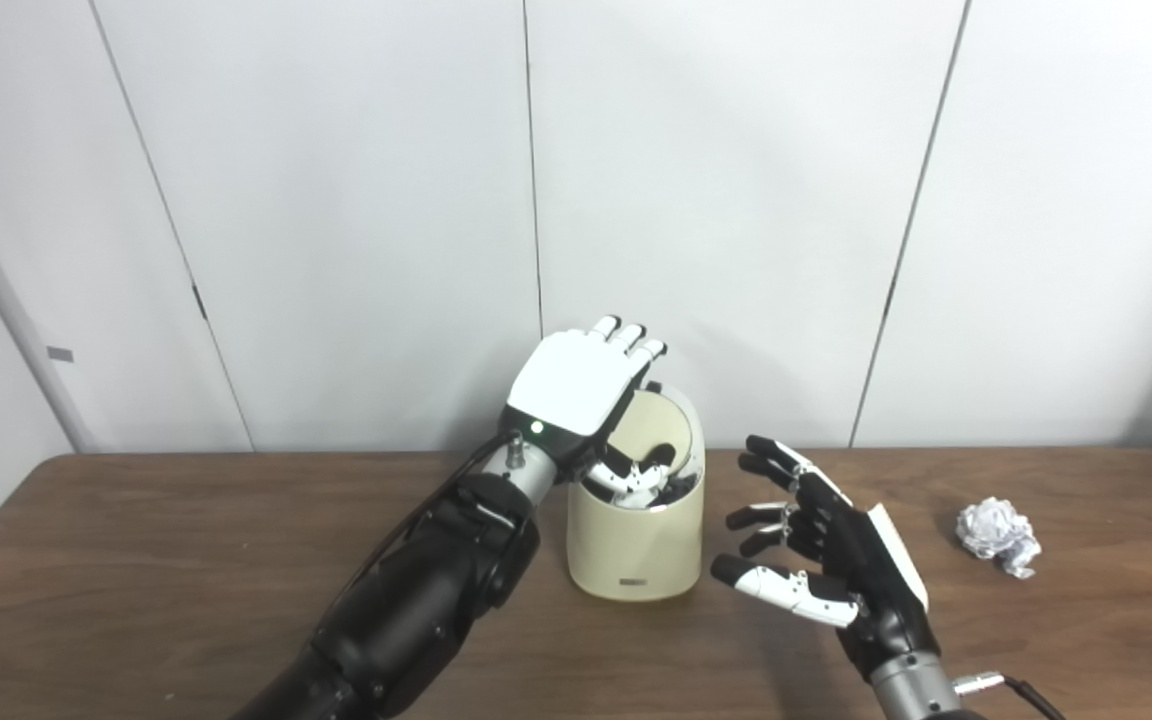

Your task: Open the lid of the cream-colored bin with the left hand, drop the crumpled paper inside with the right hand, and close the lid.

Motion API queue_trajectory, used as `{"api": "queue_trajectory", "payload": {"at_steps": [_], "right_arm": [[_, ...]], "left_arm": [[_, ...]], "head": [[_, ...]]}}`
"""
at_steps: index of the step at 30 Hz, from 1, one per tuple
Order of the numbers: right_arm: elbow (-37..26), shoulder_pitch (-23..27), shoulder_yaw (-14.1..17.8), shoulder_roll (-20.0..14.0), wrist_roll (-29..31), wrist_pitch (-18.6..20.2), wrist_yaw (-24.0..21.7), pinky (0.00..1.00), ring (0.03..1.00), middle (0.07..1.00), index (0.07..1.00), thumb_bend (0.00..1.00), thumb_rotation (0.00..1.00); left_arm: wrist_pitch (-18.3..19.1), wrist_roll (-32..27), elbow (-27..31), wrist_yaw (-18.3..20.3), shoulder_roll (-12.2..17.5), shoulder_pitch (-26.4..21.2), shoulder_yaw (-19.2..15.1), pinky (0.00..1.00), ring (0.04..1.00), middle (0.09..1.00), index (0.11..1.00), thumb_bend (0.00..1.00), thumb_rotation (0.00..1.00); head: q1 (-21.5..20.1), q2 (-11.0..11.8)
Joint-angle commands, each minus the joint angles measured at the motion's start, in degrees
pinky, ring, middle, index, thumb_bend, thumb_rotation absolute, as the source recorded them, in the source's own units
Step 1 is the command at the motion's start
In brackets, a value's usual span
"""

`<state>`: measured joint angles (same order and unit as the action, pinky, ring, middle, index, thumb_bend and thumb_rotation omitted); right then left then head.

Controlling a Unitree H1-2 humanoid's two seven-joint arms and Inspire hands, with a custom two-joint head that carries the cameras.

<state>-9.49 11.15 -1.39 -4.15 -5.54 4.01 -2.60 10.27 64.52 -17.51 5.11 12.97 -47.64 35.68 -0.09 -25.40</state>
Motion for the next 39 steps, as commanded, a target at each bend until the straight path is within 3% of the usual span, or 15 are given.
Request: {"api": "queue_trajectory", "payload": {"at_steps": [1, 10, 12, 17, 18, 19, 21, 26, 31, 39], "right_arm": [[-0.9, 1.4, -0.1, 0.0, 0.3, -1.6, 0.0, 0.48, 0.609, 0.837, 0.840, 0.70, 0.28], [-0.4, 1.3, -0.4, -0.3, 0.3, -2.5, -0.1, 0.47, 0.605, 0.839, 0.846, 0.71, 0.30], [-0.3, 1.4, -0.5, -0.3, 0.2, -2.6, -0.2, 0.46, 0.603, 0.839, 0.847, 0.71, 0.31], [-0.3, 1.4, -0.5, -0.4, 0.3, -2.6, -0.1, 0.46, 0.602, 0.839, 0.847, 0.71, 0.31], [-0.3, 1.4, -0.6, -0.3, 0.5, -2.5, -0.1, 0.46, 0.602, 0.839, 0.847, 0.71, 0.31], [-0.3, 1.3, -0.6, -0.3, 0.6, -2.4, -0.2, 0.45, 0.591, 0.833, 0.846, 0.71, 0.29], [-0.2, 1.3, -0.7, -0.2, 0.9, -2.6, -0.3, 0.45, 0.583, 0.829, 0.846, 0.70, 0.28], [-0.2, 1.1, -0.8, -0.6, 0.6, -2.9, -0.4, 0.45, 0.583, 0.832, 0.847, 0.68, 0.26], [-0.3, 1.0, -0.8, -0.8, 0.5, -3.0, -0.5, 0.44, 0.577, 0.827, 0.844, 0.69, 0.28], [-0.6, 0.7, -0.7, -1.0, 0.7, -2.4, -0.6, 0.44, 0.589, 0.831, 0.845, 0.70, 0.29]], "left_arm": [[0.3, 0.9, -1.4, 3.0, 1.7, 1.4, 0.4, 0.86, 0.967, 0.947, 0.936, 1.00, 0.15], [1.0, -5.4, 4.1, 2.7, 0.8, 1.4, -6.4, 0.84, 0.961, 0.935, 0.929, 0.99, 0.14], [1.2, -6.5, 5.1, 2.7, 0.3, 1.6, -7.9, 0.79, 0.944, 0.925, 0.922, 0.95, 0.17], [0.9, -6.4, 5.3, 3.0, 0.0, 1.8, -8.6, 0.77, 0.937, 0.922, 0.919, 0.94, 0.19], [0.1, -10.4, 6.5, -1.0, -1.6, 2.4, -12.5, 0.77, 0.937, 0.922, 0.919, 0.94, 0.19], [-0.4, -13.7, 7.4, -4.0, -2.9, 2.9, -15.7, 0.66, 0.831, 0.868, 0.892, 0.86, 0.21], [-1.8, -17.7, 8.1, -8.1, -4.7, 3.5, -20.1, 0.60, 0.784, 0.846, 0.883, 0.81, 0.23], [-5.4, -21.4, 6.3, -14.2, -6.3, 4.3, -23.6, 0.58, 0.767, 0.846, 0.876, 0.77, 0.21], [-6.7, -25.5, 5.5, -16.4, -7.3, 5.1, -25.3, 0.62, 0.791, 0.824, 0.879, 0.75, 0.22], [-5.9, -31.2, 7.5, -15.7, -8.2, 6.1, -27.5, 0.69, 0.804, 0.813, 0.876, 0.75, 0.21]], "head": [[0.1, 0.0], [0.1, -0.1], [0.1, -0.1], [0.1, -0.1], [0.0, -0.2], [0.0, -0.3], [0.0, -0.3], [0.0, -0.5], [0.2, -0.6], [0.3, -0.9]]}}
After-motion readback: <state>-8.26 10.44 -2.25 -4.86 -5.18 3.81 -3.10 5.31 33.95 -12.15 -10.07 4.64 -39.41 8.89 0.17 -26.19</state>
